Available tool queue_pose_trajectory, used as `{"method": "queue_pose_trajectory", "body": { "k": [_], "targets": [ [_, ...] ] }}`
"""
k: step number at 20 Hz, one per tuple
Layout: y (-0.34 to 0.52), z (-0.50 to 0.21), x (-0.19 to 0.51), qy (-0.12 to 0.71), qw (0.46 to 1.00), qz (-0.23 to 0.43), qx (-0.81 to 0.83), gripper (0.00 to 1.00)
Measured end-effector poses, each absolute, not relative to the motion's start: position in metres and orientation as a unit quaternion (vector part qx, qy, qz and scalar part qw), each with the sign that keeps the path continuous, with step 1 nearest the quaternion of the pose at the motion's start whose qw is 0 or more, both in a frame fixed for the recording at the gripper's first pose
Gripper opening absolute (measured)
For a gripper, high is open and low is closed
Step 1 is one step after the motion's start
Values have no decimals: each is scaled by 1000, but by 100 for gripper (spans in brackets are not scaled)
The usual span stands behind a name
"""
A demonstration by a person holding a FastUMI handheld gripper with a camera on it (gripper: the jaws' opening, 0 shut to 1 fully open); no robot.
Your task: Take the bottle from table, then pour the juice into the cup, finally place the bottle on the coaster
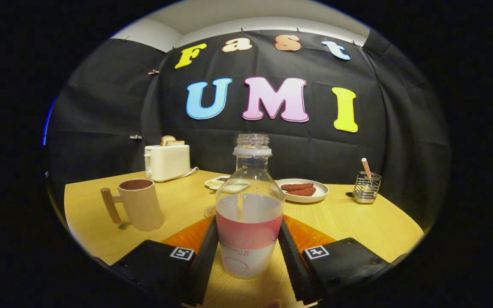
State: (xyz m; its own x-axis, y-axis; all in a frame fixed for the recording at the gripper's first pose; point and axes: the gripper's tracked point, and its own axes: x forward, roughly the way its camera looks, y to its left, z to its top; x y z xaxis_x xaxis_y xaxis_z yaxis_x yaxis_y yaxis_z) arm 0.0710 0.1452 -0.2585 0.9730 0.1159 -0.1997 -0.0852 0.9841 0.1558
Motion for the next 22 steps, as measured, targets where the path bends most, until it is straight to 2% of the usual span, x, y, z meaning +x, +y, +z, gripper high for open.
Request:
{"method": "queue_pose_trajectory", "body": {
  "k": [8,15,22],
  "targets": [
    [129,-197,87,118,988,-3,-97,70],
    [167,-165,97,136,966,21,-221,70],
    [198,-163,108,153,910,33,-384,70]
  ]
}}
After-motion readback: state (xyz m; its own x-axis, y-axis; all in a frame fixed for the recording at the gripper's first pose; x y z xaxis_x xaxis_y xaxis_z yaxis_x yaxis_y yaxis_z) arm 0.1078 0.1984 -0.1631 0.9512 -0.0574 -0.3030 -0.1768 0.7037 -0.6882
